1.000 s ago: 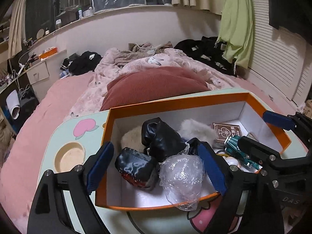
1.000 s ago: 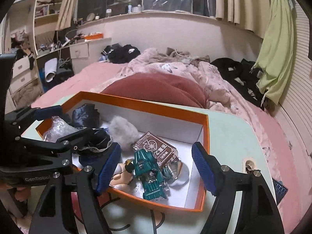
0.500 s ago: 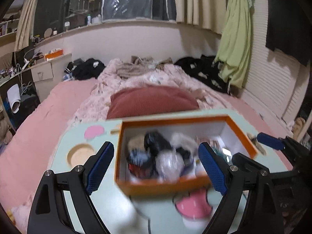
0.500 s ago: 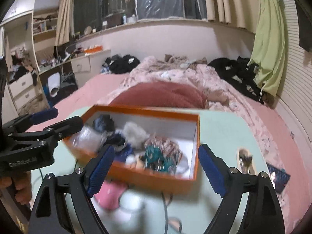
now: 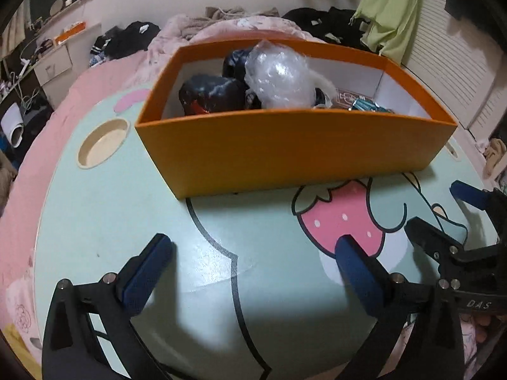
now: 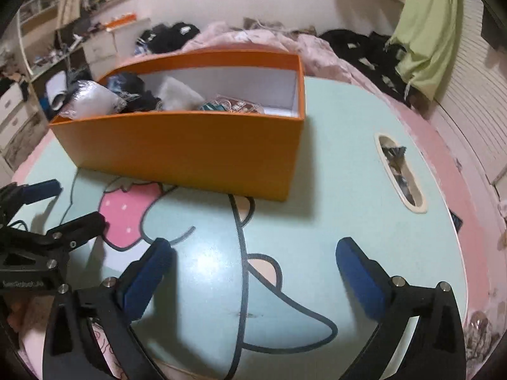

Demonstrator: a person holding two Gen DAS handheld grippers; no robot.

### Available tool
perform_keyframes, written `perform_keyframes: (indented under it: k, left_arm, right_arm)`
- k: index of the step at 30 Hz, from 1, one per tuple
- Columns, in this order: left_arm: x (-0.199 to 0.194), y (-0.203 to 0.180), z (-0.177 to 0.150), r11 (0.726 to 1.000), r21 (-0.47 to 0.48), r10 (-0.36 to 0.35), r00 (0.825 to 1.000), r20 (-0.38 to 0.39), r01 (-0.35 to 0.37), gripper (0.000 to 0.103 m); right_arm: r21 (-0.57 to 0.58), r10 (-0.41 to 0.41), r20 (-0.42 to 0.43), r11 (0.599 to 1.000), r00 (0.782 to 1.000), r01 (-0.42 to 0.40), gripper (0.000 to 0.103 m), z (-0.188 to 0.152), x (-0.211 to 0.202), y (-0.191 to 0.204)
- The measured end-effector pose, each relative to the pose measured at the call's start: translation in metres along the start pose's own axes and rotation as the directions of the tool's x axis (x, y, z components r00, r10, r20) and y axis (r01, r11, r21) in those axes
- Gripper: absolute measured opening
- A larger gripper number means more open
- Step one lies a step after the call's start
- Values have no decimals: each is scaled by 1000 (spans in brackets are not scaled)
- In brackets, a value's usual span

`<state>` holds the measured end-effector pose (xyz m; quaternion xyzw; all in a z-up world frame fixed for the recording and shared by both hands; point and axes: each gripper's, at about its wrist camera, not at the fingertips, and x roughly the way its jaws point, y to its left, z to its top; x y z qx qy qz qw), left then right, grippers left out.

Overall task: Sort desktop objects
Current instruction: 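Withdraw both open grippers from the box back over the table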

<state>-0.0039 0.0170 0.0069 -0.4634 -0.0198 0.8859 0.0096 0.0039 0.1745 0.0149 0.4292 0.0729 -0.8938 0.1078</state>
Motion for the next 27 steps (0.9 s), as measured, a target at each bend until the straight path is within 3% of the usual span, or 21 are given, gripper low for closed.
perform_keyframes:
  k: [27]
  left_arm:
    - [-3, 4, 0, 1000, 9, -6, 1000, 15, 6, 103]
  right_arm:
    - [-7, 4, 12, 1000, 1000, -4, 103, -1, 2, -5]
